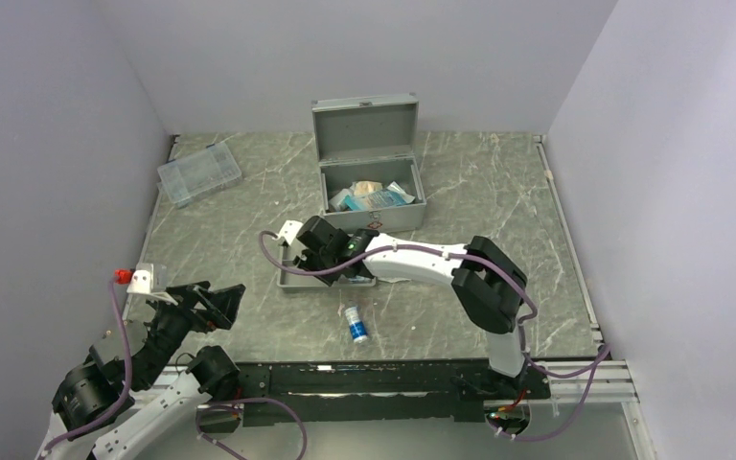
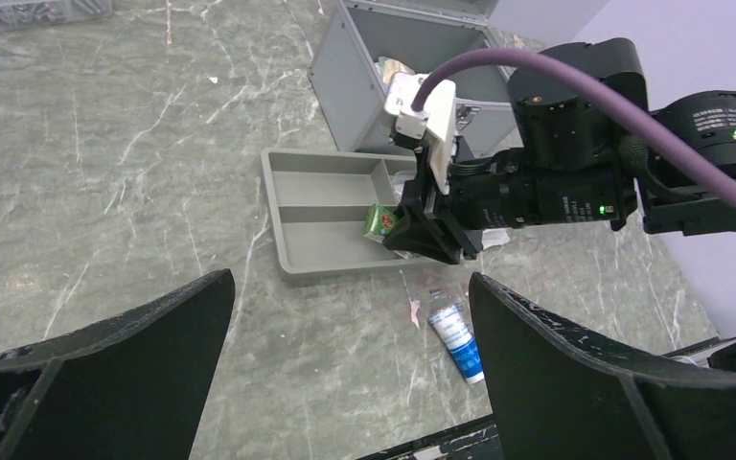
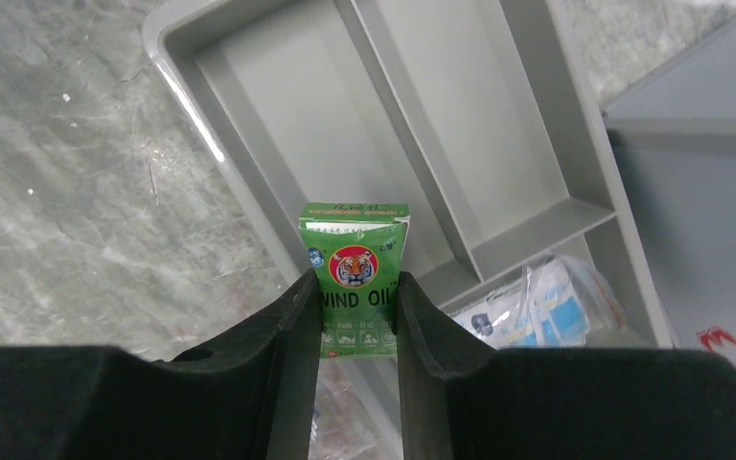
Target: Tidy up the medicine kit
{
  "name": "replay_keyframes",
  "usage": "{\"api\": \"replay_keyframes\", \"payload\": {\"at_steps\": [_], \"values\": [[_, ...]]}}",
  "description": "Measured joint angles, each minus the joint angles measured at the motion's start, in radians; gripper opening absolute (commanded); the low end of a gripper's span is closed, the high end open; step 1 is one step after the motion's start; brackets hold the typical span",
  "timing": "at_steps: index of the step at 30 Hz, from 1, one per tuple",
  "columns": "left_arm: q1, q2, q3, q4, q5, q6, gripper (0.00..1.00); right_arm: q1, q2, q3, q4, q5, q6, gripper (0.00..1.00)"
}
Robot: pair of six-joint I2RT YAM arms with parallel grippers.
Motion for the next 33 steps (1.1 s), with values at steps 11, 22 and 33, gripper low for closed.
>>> {"api": "replay_keyframes", "payload": {"at_steps": [11, 22, 33], "values": [[0.000, 0.000, 0.000, 0.000, 0.000, 0.000, 0.99, -0.010, 0.078, 0.037, 0.029, -0.057, -0.146, 0.23], [0.000, 0.000, 0.000, 0.000, 0.000, 0.000, 0.99, -0.023, 0.121, 0.065, 0.025, -0.126, -0.200, 0.45], [0.000, 0.000, 0.000, 0.000, 0.000, 0.000, 0.99, -0.026, 0.113, 0.078, 0.032, -0.124, -0.195, 0.60]]}}
